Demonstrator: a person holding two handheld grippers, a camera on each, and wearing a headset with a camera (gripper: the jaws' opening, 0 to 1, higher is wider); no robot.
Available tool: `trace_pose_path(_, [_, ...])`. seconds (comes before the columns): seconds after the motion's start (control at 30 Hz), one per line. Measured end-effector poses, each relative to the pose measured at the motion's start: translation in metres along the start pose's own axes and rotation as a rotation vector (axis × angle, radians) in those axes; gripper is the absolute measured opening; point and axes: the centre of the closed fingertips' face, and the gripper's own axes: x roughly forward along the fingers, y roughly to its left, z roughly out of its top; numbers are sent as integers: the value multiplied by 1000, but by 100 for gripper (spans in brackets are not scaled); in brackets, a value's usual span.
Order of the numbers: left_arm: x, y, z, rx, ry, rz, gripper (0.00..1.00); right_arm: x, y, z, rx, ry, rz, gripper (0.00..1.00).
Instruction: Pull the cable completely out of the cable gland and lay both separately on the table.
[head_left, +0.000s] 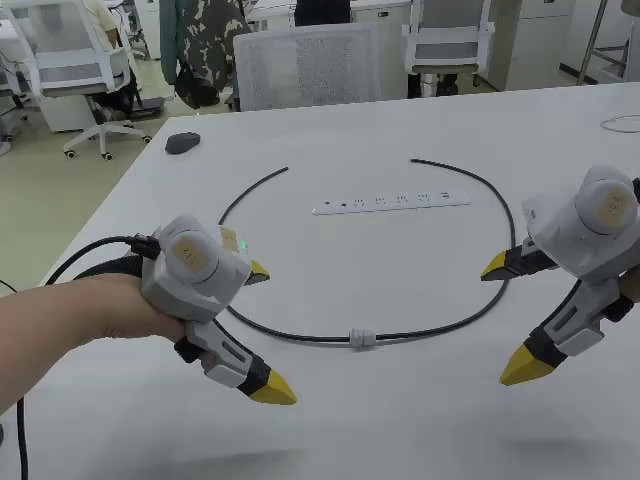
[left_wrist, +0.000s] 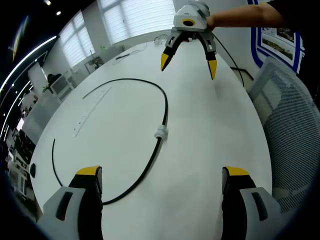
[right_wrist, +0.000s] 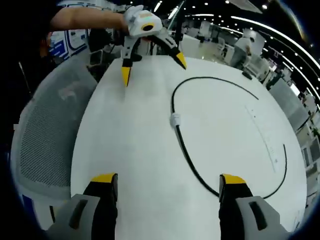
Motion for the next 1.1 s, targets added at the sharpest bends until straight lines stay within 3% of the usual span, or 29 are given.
trace_pose_path(0.1, [2, -5, -2, 11, 13, -11, 99, -1, -1, -1, -1, 0, -4, 79])
trace_pose_path(0.37, [3, -4, -7, 7, 28, -14, 99, -3, 1, -4, 22, 1, 4, 79])
trace_pose_path(0.53, [2, -3, -3, 11, 19, -12, 99, -2, 3, -7, 19, 9, 7, 78])
trace_pose_path(1.1, [-2, -2, -7, 29, 38, -8, 99, 3, 3, 2, 13, -11, 19, 78])
